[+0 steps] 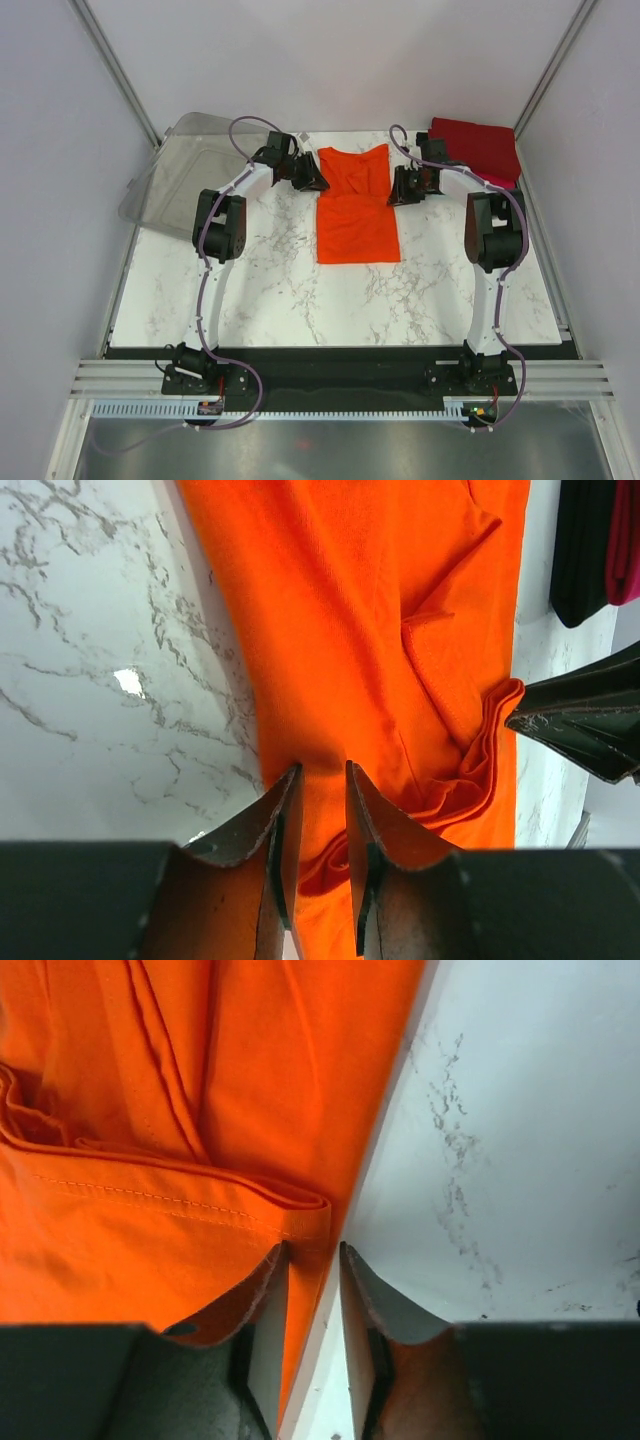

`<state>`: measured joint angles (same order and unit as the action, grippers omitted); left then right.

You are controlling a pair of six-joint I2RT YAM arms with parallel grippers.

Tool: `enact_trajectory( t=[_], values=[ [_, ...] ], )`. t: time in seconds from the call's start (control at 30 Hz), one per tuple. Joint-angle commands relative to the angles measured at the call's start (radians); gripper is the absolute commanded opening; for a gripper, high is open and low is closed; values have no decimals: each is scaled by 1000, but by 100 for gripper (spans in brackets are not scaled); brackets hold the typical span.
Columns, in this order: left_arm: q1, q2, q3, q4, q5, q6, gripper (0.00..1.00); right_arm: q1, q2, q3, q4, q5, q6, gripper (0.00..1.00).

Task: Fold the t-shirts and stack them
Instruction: Fold the tshirt

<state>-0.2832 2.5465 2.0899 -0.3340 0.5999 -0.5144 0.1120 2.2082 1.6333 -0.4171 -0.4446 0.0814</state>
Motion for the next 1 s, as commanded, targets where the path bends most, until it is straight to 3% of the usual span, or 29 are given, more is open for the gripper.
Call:
enact_trajectory(
  t=[0.0,0.03,0.07,0.17,0.2,0.47,0.6,0.63,0.73,0.97],
  values=[
    [4,35,36,26,-28,-6,31,2,18,22,23,44,-14,33],
    [6,37,33,26,-28,-6,31,-1,15,14,26,61,-11,30],
    [6,37,27,27,-35,-9,31,0,16,8,27,91,-9,19],
    [6,38,16,29,-49,-15,30,0,7,-23,38,135,7,1],
    [6,40,15,29,-52,-18,30,-2,2,-32,44,138,12,0],
    [6,32,4,24,-87,-16,30,-2,-59,-131,132,168,86,0],
    [7,49,16,20,-80,-25,30,-2,-87,-176,182,182,145,7],
    [7,50,21,20,-75,-30,30,-2,-96,-200,216,182,164,13],
    [7,40,24,20,-61,-39,30,2,-111,-246,283,132,230,14],
    [19,-104,38,-3,-52,-19,38,3,-191,-256,275,145,293,25]
  ],
)
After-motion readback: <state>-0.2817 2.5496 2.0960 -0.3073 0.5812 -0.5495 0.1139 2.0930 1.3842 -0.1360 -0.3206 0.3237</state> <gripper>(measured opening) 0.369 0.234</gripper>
